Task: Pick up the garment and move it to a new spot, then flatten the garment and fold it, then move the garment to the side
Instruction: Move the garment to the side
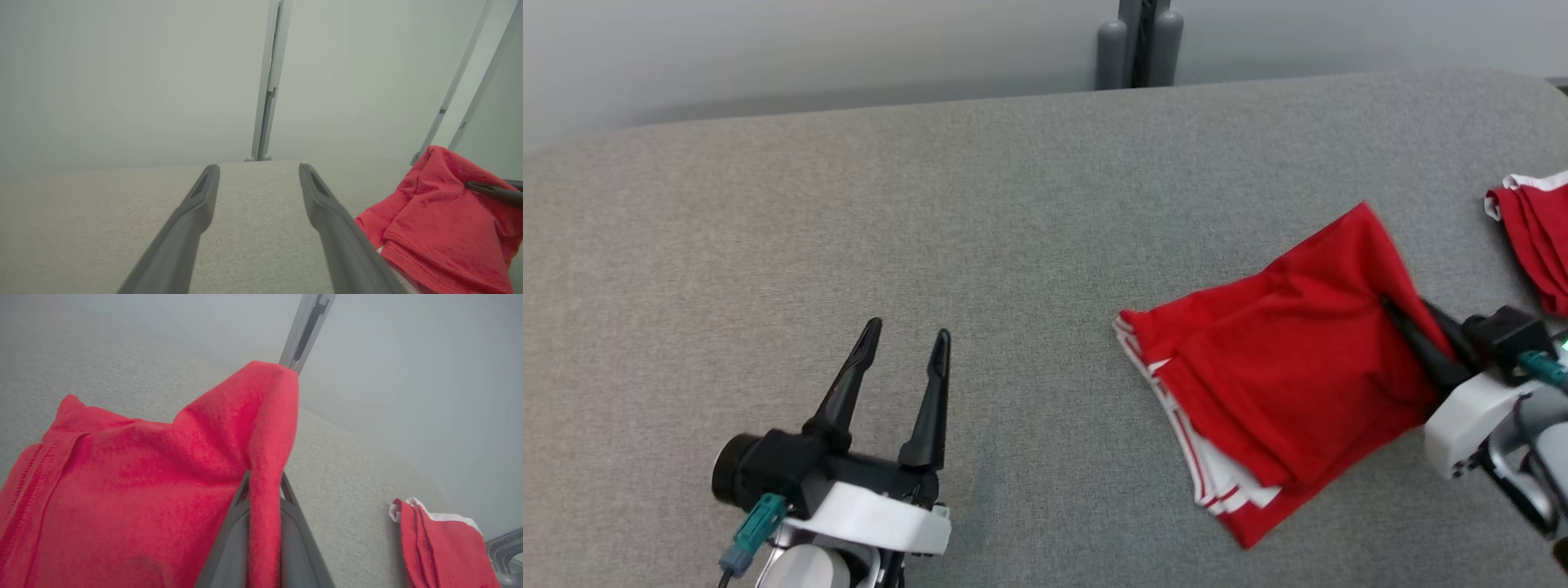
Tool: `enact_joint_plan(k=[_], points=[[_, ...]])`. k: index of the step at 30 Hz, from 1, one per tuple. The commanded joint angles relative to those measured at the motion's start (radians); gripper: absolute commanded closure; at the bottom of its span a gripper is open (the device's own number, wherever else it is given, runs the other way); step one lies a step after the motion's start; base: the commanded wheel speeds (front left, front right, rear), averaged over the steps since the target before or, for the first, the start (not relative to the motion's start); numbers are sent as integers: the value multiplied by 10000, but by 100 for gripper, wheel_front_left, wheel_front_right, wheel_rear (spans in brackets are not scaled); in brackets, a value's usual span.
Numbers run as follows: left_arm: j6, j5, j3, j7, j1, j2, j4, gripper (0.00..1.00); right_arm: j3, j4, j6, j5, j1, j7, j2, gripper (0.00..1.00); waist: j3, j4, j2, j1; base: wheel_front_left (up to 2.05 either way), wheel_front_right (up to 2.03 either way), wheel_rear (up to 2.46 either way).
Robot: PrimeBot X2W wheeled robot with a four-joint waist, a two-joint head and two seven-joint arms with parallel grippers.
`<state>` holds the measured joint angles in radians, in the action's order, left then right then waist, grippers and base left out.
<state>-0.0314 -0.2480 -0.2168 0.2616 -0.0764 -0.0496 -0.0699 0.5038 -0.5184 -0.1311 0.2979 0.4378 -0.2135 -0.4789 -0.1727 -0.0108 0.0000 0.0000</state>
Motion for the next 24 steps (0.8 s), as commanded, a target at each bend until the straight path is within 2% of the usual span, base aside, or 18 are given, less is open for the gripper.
enact_joint_plan(k=[1,10,15,20,24], points=[[-92,106,-195,35,-425,-34,33,0,-93,288,8,-104,337,141,-533,100,-493,359,0,0,0,0,0],[-124,126,-1167,34,-2419,-33,23,0,-834,1619,8,264,1769,1027,-2945,100,-2435,1164,0,0,0,0,0],[-288,335,-1984,35,-3647,-34,-104,0,-1754,1517,8,535,2125,1190,-4257,100,-3540,1135,0,0,0,0,0],[-315,430,-2586,35,-4555,-37,-159,0,-2503,947,8,823,2316,1172,-5084,100,-4391,1051,0,0,0,0,0],[-265,380,-2797,35,-4971,-43,-223,0,-2966,258,8,1052,2540,1118,-5370,100,-4854,915,0,0,0,0,0]])
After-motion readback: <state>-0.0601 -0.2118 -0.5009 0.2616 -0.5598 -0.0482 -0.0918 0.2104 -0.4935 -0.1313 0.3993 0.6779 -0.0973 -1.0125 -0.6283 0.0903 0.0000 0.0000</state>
